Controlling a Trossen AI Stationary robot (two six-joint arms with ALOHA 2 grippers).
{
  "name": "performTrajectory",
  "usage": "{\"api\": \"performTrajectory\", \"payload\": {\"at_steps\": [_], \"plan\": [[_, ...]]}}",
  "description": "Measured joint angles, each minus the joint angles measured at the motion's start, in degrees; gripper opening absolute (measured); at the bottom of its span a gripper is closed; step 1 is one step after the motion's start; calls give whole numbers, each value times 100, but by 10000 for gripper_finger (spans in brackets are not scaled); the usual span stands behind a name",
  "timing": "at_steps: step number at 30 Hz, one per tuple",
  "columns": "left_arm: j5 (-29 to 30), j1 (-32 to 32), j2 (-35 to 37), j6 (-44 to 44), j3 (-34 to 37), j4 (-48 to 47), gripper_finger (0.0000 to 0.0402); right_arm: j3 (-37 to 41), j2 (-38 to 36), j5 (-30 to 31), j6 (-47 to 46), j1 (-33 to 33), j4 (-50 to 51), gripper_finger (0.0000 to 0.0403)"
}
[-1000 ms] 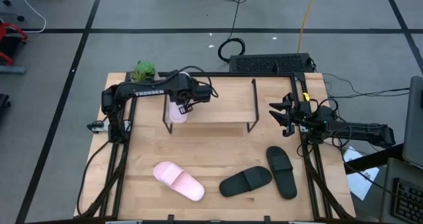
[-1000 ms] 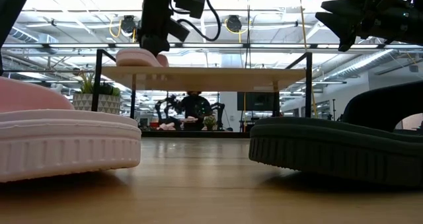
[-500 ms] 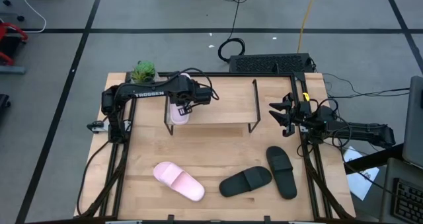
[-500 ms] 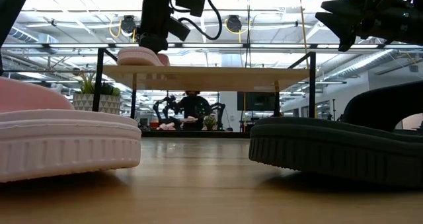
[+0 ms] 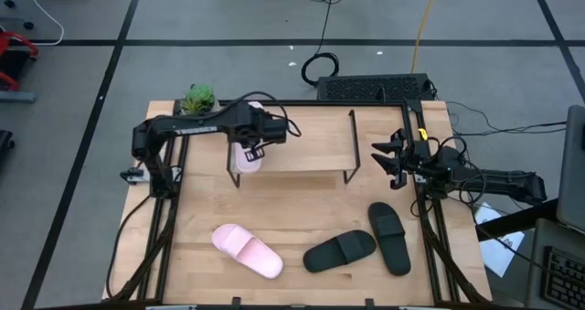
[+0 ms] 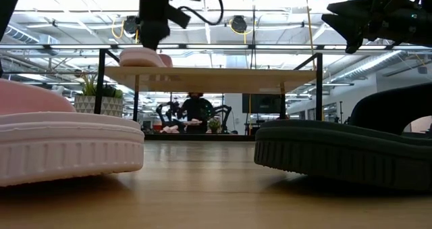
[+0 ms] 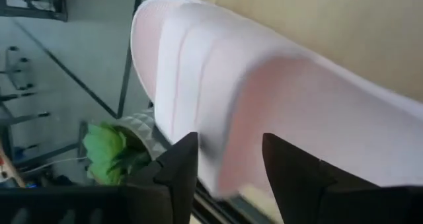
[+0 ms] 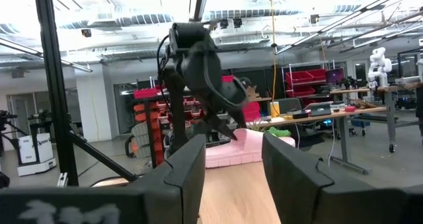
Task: Pick and place slides into the shelf
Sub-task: Put the left pink slipper on the shelf, then put the pink slipper on the shelf
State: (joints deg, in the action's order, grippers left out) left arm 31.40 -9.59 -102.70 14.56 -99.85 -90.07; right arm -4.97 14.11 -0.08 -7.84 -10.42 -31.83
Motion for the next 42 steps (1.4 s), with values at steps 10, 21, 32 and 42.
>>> {"api": "performTrajectory", "payload": {"at_steps": [10,21,32,42], "plan": [[-511,480,310,275,3,17,170,0,0,2,-31,-1,-17,141],[-1786,1764,963,1682,2,-3,170,0,0,2,-43,1,-7,141],[-2444,3969,348,4818,2,15,170,0,0,2,-46,0,-342,141],[-2842,4655,-593,6158,4,1046,170,0,0,-13,-277,-1,-503,141]]}}
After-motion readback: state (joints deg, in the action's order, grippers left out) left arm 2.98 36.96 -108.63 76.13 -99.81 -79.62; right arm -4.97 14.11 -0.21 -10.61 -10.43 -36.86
